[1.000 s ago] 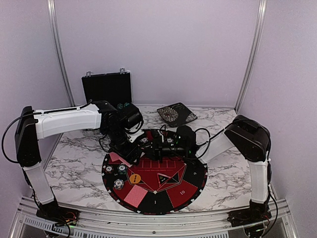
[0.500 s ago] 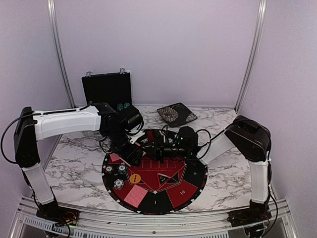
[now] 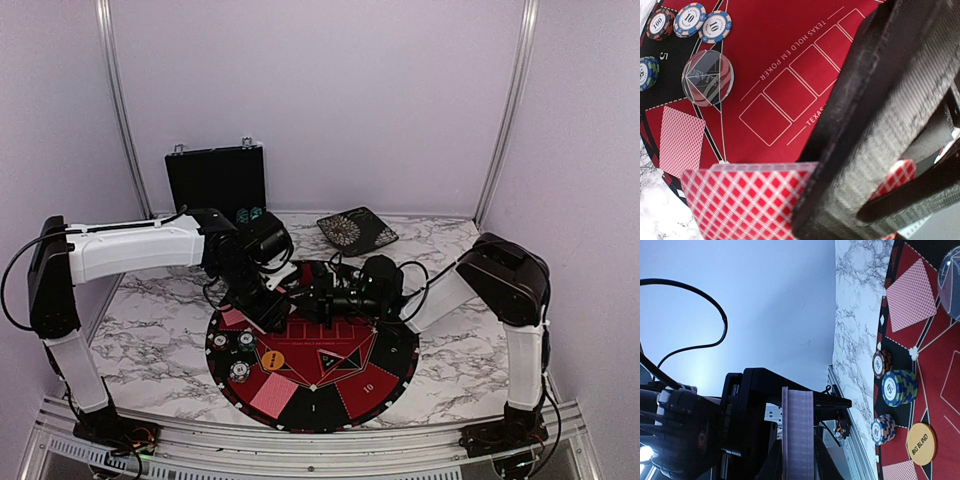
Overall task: Distribute texas hold em gaming equipment
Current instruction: Pass from the right arm to the left
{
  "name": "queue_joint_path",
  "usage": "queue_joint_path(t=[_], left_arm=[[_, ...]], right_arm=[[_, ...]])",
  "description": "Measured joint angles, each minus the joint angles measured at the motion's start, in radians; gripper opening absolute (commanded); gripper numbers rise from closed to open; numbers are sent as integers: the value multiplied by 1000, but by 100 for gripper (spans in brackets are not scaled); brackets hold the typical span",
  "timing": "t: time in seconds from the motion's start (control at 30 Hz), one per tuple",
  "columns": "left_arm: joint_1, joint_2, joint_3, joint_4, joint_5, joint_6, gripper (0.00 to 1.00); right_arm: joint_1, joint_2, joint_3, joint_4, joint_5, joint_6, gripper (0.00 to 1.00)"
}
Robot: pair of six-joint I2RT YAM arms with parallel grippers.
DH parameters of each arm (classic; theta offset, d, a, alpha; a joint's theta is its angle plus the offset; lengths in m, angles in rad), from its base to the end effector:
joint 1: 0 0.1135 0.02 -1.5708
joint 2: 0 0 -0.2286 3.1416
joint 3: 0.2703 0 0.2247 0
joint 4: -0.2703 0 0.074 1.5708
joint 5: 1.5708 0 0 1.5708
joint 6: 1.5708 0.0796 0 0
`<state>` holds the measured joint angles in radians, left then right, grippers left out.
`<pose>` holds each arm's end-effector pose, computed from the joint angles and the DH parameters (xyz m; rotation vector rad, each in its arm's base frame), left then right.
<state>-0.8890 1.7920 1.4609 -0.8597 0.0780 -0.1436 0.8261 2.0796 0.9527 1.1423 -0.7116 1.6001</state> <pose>0.2166 -0.2767 0.1805 1.0491 2.6249 -0.3643 0.2416 0.3388 0.1454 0.0576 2.2008 2.2274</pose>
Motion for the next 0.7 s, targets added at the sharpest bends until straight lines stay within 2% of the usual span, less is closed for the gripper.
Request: queue_joint_path(t=[0.23,0.7], left_arm=[[0,-3,0,3,3,8,57],[0,-5,0,10,27,19,55]], right_arm=[[0,-31,0,-62,3,-53,6],[0,-101,16,-243,7,-223,37]])
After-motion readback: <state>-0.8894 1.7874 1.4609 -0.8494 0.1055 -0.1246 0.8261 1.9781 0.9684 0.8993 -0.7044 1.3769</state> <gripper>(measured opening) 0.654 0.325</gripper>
